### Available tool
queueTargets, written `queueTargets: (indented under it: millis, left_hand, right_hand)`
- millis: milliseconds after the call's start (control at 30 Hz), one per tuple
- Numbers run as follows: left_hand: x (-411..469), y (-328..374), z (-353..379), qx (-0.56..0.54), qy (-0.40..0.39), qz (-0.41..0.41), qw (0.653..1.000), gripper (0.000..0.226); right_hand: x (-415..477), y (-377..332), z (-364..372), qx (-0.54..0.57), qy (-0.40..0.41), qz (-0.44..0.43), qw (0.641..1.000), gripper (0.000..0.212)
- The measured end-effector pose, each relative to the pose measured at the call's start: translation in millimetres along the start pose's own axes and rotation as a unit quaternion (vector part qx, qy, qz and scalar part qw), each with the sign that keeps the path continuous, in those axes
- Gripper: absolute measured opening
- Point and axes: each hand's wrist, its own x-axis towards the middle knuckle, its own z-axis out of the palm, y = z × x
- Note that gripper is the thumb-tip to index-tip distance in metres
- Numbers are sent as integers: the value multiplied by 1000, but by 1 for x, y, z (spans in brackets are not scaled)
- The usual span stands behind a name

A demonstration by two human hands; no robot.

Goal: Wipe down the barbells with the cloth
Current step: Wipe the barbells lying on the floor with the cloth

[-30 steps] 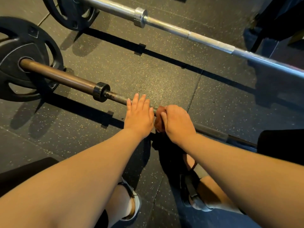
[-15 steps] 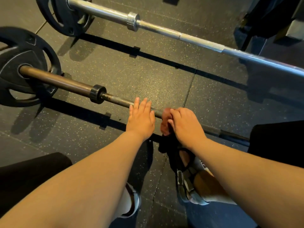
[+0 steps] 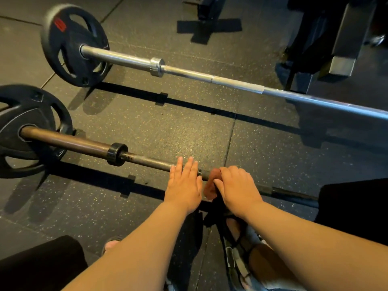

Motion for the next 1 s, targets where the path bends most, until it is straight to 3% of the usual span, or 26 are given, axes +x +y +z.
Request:
queueTargets:
  millis: [100,167,367,500,567,700,733,833,1000]
  left_hand:
    - [2,3,0,-4,-5,1,1000,57]
    - [3,4,-2,-17,-13,-1,1000,56]
    - [2,6,-3,-24,-6,-4,1000,55]
    - [-1,7,1,-27,-5,-12,1000,56]
    - [0,9,1,-31,-4,-20,999,57]
    - [3,13,-1,-26,-14,-24,999,57]
    - [4,14,-2,-25,-17,-24,999,57]
    - [3,19,-3,-17,-25,-17,999,57]
    - [-1,28,-1,-24,-27,-13,999,57]
  right_hand:
    - [23,-15,-28,69,-83,89,990,47]
    - [34,-24,-48,70,-143,96,983,42]
    - [-13,-19,8,107,67,35,991,28]
    - [-28,12,20,130,113,-3,985,24]
    - [-18,11,8,125,78,38,988,19]
    - [25,4,-29,161,-75,147,973,37]
    - [26,3,-30,145,-74,132,978,36]
    - [0,-6,-6,110,36,39,992,30]
    - [-17,13,12,67,75,-36,994,42]
